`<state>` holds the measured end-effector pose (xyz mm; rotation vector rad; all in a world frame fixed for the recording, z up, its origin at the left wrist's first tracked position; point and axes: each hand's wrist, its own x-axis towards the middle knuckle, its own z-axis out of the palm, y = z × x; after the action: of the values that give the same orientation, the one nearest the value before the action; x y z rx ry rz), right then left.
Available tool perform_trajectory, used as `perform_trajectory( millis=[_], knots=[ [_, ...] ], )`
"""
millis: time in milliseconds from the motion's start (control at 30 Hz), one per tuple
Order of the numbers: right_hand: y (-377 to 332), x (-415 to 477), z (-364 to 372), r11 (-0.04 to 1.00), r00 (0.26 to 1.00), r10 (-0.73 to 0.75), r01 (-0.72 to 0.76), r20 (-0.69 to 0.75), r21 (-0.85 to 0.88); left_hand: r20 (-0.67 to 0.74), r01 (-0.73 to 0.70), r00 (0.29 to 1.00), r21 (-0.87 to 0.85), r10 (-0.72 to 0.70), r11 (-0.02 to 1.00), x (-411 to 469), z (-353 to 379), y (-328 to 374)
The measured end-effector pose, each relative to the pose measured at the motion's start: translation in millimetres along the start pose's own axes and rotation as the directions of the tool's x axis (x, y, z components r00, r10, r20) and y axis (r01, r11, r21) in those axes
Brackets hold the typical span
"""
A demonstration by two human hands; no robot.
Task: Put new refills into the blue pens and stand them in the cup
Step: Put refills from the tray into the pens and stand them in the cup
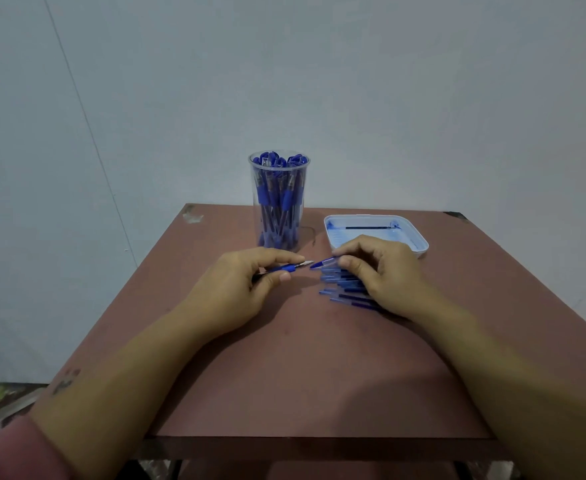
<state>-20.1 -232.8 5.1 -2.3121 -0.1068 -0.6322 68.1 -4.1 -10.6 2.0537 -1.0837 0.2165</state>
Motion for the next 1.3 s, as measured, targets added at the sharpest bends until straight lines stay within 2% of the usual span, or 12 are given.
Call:
perform_trajectory(
  millis=[200,300,467,533,700,867,1067,1300],
  knots=[
    [-9,-10,5,0.969,0.983,-0.101,0.132,0.156,-0.208,-0.059,0.06,0.997,0.069,-0.056,0.996,0,-6,-7],
    [-12,-16,9,0.926,0.95,-0.174,0.247,0.259,-0.286,-0.068,0.038,0.997,0.103,-0.031,0.994,-1,-7,-7],
    [-14,-19,10,0.876,0.928,-0.175,0.299,0.329,-0.378,-0.072,0.0,0.997,0.129,0.009,0.992,0,-7,-8],
    [-14,-19,12,0.855,0.936,-0.206,0.315,0.287,-0.412,-0.068,-0.012,0.997,0.136,0.021,0.991,0,-6,-8],
    [-19,-15,16,0.889,0.971,-0.237,0.218,0.004,-0.402,-0.047,-0.055,0.997,0.132,0.062,0.99,0,-4,-7],
    [-15,-10,25,0.916,0.974,-0.223,0.22,0.031,-0.336,-0.016,-0.101,0.994,0.153,0.105,0.983,-2,-1,-5],
    [-12,-8,28,0.959,0.976,-0.214,0.218,0.038,-0.179,-0.017,-0.092,0.995,0.143,0.095,0.986,-2,-1,-4],
    [-10,-7,29,0.959,0.98,-0.197,0.196,0.016,-0.207,-0.032,-0.092,0.995,0.136,0.097,0.986,0,-1,-7]
  ],
)
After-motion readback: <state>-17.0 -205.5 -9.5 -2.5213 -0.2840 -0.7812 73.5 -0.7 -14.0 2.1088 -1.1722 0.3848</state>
